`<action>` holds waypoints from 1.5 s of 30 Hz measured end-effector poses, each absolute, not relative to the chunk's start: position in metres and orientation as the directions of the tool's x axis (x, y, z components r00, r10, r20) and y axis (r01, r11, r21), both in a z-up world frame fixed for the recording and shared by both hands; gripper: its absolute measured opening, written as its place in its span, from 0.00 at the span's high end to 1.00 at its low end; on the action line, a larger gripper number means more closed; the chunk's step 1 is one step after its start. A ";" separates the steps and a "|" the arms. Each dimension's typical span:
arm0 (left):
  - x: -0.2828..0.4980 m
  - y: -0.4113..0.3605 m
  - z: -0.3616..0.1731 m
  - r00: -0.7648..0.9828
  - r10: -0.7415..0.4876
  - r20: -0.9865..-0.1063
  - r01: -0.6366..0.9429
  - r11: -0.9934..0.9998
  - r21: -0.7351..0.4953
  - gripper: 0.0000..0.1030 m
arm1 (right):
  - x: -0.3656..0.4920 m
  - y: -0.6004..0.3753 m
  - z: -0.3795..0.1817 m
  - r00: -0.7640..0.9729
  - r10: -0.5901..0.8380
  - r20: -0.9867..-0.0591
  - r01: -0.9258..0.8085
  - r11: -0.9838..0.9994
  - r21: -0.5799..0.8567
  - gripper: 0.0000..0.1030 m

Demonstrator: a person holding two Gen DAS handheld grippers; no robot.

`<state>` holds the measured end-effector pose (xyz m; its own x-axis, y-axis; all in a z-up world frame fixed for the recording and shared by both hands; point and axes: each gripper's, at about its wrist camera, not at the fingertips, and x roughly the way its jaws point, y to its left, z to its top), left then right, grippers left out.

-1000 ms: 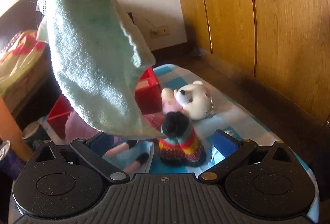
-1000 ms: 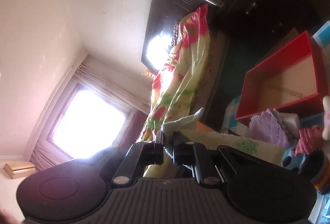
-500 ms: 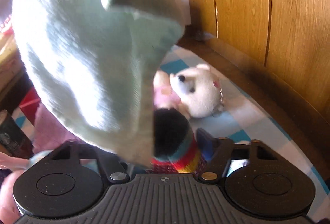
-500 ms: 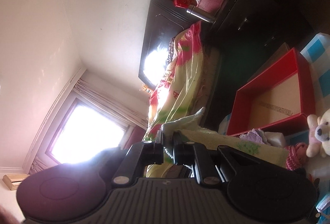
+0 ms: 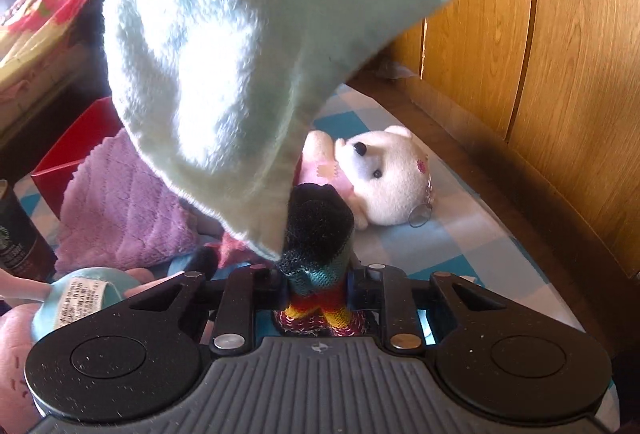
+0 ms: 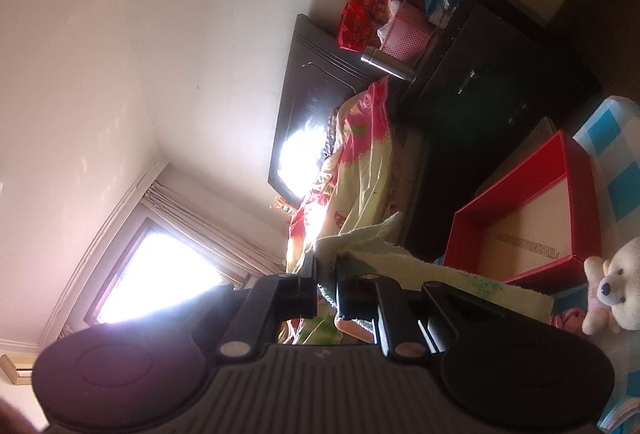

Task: Organize soft objects
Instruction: 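Grasp the striped knit hat with the left gripper while the right gripper holds the towel up, then carry the striped hat with the left gripper while the right gripper carries the towel toward the red box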

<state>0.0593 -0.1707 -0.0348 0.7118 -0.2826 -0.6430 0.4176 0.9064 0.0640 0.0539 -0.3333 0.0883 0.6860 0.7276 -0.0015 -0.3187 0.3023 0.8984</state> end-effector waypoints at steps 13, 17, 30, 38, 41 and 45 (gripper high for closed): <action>0.036 -0.108 -0.003 0.736 -0.252 -0.628 0.328 0.945 0.005 0.77 | 0.055 -0.332 0.085 0.739 0.669 -0.075 -0.270 0.396 0.878 1.00; 0.029 -0.084 0.003 0.747 -0.226 -0.626 0.277 0.961 -0.016 0.77 | 0.053 -0.327 0.090 0.754 0.646 -0.115 -0.269 0.464 0.844 1.00; 0.018 -0.066 0.006 0.747 -0.198 -0.635 0.258 0.966 0.002 0.78 | 0.017 -0.245 0.010 0.512 0.434 -0.741 -0.230 0.901 0.368 1.00; 0.017 -0.064 0.008 0.740 -0.225 -0.633 0.271 0.962 -0.025 0.79 | 0.027 -0.232 -0.005 0.528 0.288 -0.799 -0.232 0.954 0.190 0.42; 0.017 -0.065 0.009 0.737 -0.230 -0.635 0.277 0.961 -0.026 0.79 | 0.033 -0.217 -0.008 0.541 0.201 -0.817 -0.274 0.960 0.055 0.33; 0.017 -0.066 0.009 0.734 -0.239 -0.636 0.287 0.957 -0.028 0.78 | 0.049 -0.210 -0.030 0.417 0.256 -0.872 -0.321 0.939 0.121 0.28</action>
